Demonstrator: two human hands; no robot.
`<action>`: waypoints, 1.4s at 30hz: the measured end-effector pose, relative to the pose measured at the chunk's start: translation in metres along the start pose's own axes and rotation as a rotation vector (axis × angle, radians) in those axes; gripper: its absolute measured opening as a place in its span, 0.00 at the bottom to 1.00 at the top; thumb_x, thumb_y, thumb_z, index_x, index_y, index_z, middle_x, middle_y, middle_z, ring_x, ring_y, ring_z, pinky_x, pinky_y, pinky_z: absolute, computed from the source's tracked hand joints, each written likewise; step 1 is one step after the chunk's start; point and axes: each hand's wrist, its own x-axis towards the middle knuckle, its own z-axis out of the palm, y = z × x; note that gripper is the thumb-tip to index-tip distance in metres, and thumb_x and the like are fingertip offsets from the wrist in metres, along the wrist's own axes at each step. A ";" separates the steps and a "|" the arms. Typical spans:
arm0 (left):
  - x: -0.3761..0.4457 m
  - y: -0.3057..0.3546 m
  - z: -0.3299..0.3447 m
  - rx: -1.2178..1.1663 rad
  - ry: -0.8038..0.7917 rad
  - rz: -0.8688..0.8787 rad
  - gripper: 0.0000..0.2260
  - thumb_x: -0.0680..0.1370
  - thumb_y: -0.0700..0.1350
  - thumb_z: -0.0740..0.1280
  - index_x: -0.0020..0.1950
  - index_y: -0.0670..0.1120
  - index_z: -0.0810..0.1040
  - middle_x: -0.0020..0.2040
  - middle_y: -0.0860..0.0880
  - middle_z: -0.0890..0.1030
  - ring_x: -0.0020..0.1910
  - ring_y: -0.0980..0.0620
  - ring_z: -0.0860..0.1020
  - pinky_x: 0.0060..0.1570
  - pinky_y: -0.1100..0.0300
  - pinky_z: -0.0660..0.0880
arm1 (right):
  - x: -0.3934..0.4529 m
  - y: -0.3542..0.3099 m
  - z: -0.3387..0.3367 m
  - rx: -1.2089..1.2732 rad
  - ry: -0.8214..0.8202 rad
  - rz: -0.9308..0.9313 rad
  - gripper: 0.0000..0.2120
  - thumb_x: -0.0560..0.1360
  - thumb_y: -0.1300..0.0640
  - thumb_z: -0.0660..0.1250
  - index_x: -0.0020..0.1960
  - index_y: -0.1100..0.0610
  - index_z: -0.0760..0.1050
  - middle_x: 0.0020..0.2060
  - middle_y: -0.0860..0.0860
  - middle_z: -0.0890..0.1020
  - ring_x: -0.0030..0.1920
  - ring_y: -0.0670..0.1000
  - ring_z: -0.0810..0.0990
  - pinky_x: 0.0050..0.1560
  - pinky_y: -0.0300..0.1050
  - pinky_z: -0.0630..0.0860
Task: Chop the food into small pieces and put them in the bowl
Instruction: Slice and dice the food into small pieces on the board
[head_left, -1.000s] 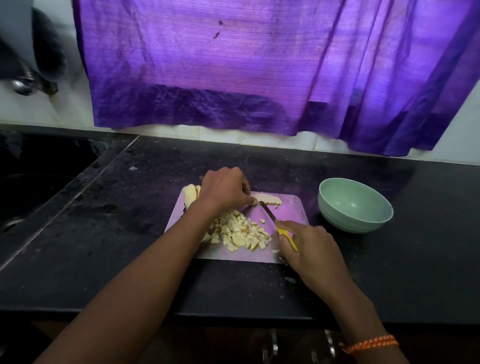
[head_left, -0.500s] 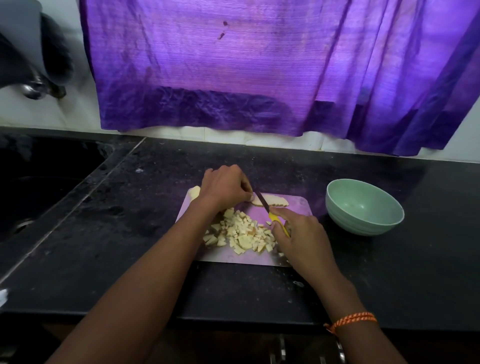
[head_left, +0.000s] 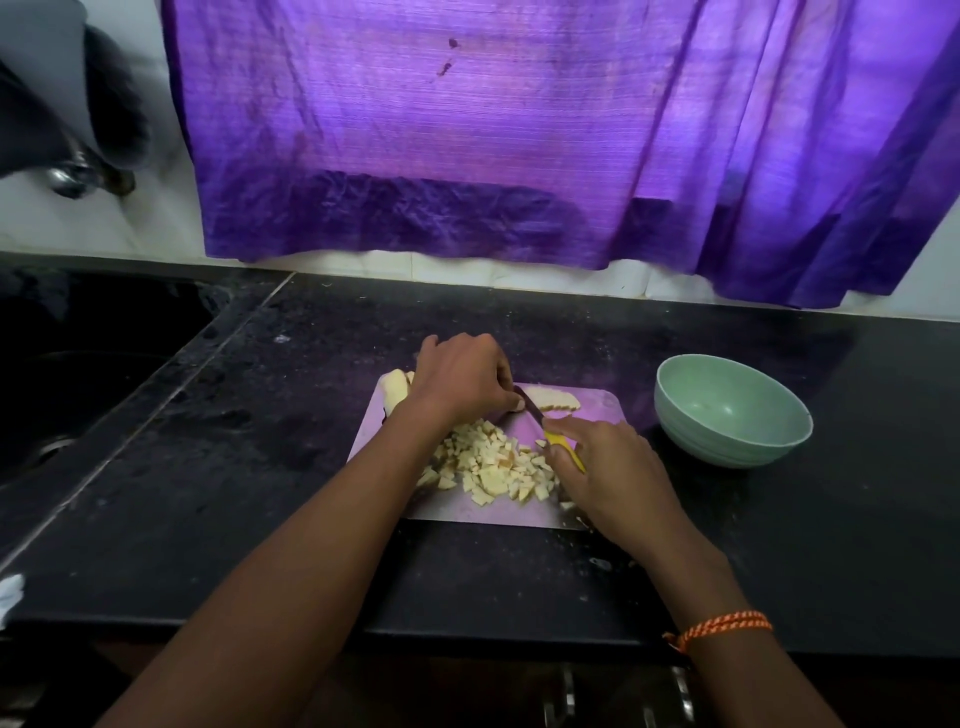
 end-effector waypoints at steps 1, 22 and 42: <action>0.000 0.000 0.000 -0.004 -0.003 0.000 0.11 0.74 0.61 0.78 0.44 0.55 0.88 0.37 0.57 0.84 0.42 0.56 0.79 0.69 0.41 0.70 | -0.004 0.002 -0.001 0.011 0.005 0.007 0.17 0.81 0.43 0.62 0.69 0.42 0.77 0.54 0.48 0.85 0.51 0.50 0.82 0.50 0.53 0.81; 0.003 -0.013 -0.006 -0.028 -0.060 0.002 0.01 0.75 0.52 0.79 0.45 0.57 0.89 0.36 0.62 0.81 0.42 0.59 0.79 0.62 0.39 0.77 | -0.004 0.009 0.006 -0.004 0.055 -0.046 0.20 0.83 0.41 0.61 0.73 0.40 0.72 0.49 0.49 0.86 0.47 0.50 0.82 0.48 0.51 0.81; 0.000 -0.004 -0.005 -0.022 -0.042 0.012 0.06 0.75 0.57 0.79 0.46 0.55 0.88 0.36 0.60 0.81 0.39 0.61 0.77 0.56 0.45 0.78 | -0.038 0.029 -0.013 0.064 -0.014 -0.067 0.19 0.82 0.43 0.62 0.72 0.36 0.73 0.41 0.44 0.84 0.41 0.45 0.79 0.43 0.51 0.79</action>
